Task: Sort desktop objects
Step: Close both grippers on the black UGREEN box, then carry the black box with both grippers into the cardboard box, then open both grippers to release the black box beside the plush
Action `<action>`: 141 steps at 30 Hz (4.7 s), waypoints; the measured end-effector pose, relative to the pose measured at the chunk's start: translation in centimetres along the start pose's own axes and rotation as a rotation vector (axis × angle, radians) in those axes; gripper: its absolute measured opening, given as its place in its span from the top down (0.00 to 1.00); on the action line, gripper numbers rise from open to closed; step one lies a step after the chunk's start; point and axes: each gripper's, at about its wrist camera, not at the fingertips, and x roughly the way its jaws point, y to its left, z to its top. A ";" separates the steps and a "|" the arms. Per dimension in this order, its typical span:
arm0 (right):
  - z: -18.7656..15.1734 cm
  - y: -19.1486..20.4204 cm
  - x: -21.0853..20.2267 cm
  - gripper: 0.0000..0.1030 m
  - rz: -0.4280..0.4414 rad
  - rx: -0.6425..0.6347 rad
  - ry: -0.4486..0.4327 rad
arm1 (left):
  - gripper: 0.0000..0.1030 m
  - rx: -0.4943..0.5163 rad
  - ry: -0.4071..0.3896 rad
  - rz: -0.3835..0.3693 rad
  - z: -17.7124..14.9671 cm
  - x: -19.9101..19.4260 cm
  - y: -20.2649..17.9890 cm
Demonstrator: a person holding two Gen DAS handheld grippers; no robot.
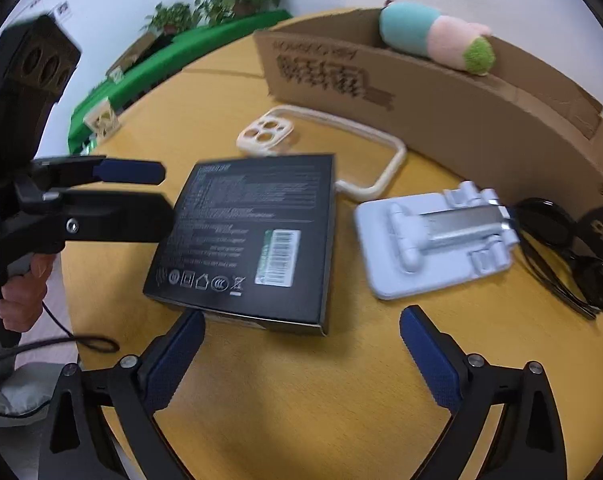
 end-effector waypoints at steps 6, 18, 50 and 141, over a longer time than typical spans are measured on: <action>-0.4 2.7 -0.5 0.19 0.131 -0.100 -0.013 | 0.11 -0.052 0.046 -0.029 -0.5 1.2 2.0; 0.0 2.2 1.0 0.31 -0.031 -0.075 0.008 | 0.39 -0.067 0.046 -0.132 -0.4 2.3 1.9; 14.0 -8.5 -23.1 0.33 -0.320 -0.155 -0.498 | 0.51 0.463 -0.428 -0.132 21.4 -9.2 -16.0; 6.9 -7.7 -15.0 0.00 -0.398 0.293 -0.415 | 0.20 0.350 -0.487 0.153 11.5 -6.6 -12.5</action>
